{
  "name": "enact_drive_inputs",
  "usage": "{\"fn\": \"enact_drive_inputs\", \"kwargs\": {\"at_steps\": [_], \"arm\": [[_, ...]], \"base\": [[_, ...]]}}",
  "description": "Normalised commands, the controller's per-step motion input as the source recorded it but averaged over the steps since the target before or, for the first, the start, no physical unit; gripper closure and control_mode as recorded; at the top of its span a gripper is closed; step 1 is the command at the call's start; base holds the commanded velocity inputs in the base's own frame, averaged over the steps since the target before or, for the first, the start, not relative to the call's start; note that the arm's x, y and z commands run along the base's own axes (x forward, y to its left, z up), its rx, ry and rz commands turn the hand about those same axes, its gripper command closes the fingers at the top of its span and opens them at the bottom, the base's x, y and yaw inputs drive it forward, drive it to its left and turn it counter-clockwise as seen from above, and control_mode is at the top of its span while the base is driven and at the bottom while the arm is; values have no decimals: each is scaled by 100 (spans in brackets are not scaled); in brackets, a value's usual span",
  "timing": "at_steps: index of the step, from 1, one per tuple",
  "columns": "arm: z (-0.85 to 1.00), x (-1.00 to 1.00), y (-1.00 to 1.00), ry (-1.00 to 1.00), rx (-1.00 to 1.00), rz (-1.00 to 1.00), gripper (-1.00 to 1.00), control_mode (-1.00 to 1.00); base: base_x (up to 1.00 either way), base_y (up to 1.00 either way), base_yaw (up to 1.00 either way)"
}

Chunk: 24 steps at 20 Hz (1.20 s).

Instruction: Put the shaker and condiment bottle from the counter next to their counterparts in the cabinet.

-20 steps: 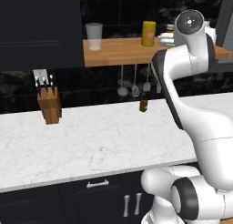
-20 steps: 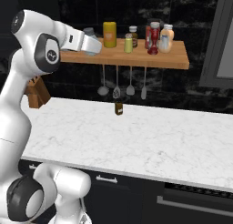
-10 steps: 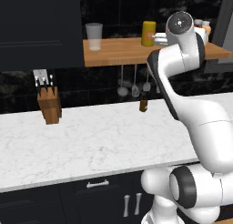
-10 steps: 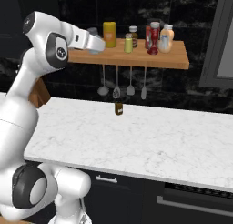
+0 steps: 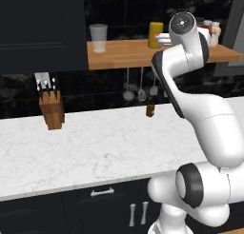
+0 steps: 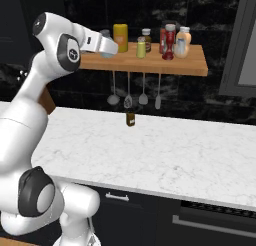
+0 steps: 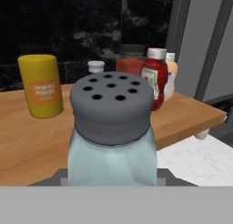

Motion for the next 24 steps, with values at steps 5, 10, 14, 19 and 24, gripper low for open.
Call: {"fn": "enact_drive_inputs", "kwargs": {"at_steps": [5, 10, 14, 19, 24], "arm": [[-13, 20, 0, 0, 0, 0, 100, -100], [-9, 26, -4, 0, 0, 0, 100, -100], [-4, 28, -14, 0, 0, 0, 100, -100], [-5, 15, -14, 0, 0, 0, 100, -100], [-19, 7, 0, 0, 0, 0, 100, -100]], "base": [[0, 0, 0], [0, 0, 0], [0, 0, 0], [0, 0, 0], [0, 0, 0]]}}
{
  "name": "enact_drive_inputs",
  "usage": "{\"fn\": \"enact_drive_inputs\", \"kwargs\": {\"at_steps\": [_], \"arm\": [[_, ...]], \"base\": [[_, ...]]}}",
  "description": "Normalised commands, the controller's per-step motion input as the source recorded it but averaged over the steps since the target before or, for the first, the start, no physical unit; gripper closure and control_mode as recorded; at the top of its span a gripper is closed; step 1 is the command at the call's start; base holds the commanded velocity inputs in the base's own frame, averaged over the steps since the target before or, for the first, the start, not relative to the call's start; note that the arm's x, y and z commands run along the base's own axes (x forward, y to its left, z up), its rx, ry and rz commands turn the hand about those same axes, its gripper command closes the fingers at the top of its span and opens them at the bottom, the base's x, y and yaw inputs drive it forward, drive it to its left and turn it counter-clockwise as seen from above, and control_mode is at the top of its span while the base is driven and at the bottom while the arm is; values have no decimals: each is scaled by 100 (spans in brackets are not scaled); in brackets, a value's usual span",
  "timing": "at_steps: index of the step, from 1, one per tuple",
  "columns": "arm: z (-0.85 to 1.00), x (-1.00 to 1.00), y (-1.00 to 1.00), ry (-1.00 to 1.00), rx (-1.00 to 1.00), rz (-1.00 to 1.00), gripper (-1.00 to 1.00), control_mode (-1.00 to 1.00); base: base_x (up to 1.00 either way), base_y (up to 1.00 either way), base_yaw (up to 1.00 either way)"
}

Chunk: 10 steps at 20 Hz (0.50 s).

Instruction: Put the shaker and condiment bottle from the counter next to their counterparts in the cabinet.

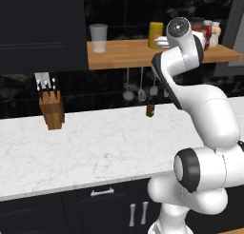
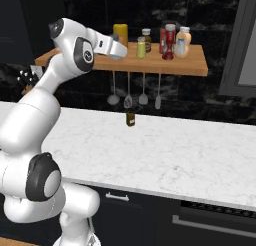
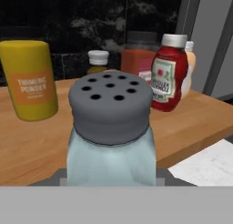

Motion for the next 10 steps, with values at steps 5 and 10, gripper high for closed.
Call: {"fn": "enact_drive_inputs", "kwargs": {"at_steps": [5, 10], "arm": [[-25, 16, -1, 0, 0, 0, 100, -100], [-9, 19, -3, 0, 0, 0, 100, -100]], "base": [[0, 0, 0], [0, 0, 0]]}}
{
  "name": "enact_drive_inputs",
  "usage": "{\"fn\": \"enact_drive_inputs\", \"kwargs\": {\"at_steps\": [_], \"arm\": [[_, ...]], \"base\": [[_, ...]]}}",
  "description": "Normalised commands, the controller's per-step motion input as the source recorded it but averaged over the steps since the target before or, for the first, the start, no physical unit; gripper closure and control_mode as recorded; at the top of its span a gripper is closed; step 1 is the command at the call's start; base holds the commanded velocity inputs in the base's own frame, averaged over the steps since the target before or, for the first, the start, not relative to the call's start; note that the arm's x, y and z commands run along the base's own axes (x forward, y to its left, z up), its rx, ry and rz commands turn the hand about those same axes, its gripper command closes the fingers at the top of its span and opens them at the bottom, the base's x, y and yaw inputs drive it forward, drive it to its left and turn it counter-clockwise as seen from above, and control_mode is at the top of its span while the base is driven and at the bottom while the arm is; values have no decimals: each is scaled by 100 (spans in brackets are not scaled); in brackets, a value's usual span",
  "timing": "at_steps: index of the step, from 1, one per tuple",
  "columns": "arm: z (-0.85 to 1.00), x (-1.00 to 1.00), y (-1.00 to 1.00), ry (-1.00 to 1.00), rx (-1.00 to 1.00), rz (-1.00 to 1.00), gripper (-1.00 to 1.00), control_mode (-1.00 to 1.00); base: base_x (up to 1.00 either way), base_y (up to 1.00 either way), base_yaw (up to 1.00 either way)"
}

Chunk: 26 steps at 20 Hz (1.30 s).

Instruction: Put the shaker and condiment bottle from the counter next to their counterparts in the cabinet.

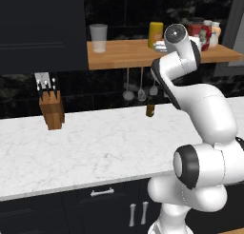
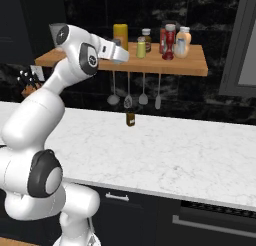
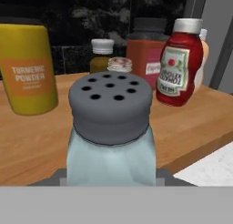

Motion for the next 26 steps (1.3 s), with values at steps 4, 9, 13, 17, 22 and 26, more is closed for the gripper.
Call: {"fn": "enact_drive_inputs", "kwargs": {"at_steps": [4, 9, 13, 17, 22, 26], "arm": [[0, 10, -5, 0, 0, 0, 100, -100], [0, 7, -4, 0, 0, 0, 100, -100], [0, 17, 0, 0, 0, 0, 100, -100], [-2, 31, 0, 2, 0, 0, 100, -100], [-1, 35, 0, 2, 0, 0, 100, -100], [0, 29, -1, 0, 0, 0, 100, -100]], "base": [[0, 0, 0], [0, 0, 0], [0, 0, 0], [0, 0, 0], [0, 0, 0], [0, 0, 0]]}}
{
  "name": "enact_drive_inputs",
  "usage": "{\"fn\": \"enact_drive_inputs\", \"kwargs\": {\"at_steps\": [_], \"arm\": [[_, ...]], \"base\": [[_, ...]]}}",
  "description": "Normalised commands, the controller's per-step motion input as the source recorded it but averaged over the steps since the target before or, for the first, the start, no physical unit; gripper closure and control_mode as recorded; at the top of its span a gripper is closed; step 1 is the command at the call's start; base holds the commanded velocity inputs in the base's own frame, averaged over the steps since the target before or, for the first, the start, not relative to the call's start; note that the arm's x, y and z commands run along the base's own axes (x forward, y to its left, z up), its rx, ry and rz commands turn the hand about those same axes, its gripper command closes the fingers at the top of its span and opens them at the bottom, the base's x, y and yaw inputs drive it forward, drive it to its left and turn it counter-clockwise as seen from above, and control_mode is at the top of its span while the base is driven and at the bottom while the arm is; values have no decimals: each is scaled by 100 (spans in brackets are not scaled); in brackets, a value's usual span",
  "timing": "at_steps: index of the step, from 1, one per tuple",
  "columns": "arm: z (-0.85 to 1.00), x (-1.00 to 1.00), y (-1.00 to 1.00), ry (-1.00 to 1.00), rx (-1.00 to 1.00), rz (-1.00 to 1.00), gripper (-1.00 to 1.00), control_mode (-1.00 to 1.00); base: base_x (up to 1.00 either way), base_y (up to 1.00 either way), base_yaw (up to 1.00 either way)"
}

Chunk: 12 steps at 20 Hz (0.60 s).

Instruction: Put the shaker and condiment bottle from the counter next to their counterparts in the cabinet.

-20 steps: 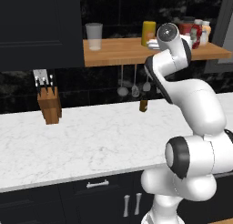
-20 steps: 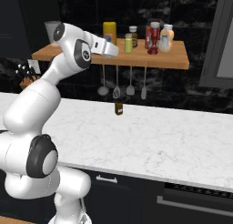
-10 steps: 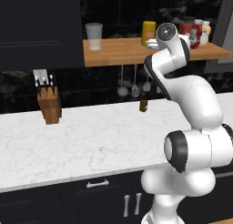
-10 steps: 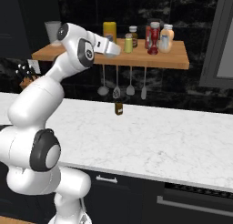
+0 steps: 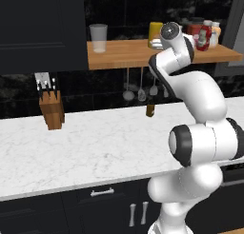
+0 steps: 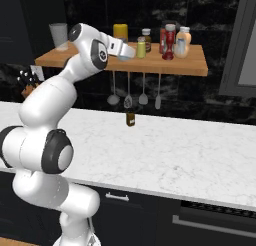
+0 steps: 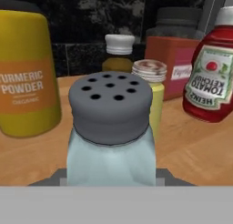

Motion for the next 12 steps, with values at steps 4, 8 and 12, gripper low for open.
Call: {"fn": "enact_drive_inputs", "kwargs": {"at_steps": [4, 8, 12], "arm": [[-2, 26, -6, 0, 0, 0, 100, -100], [-4, 17, -12, 0, 0, 1, 100, -100], [-6, 9, -14, 0, 1, 2, 100, -100]], "base": [[0, 0, 0], [0, 0, 0], [0, 0, 0]]}}
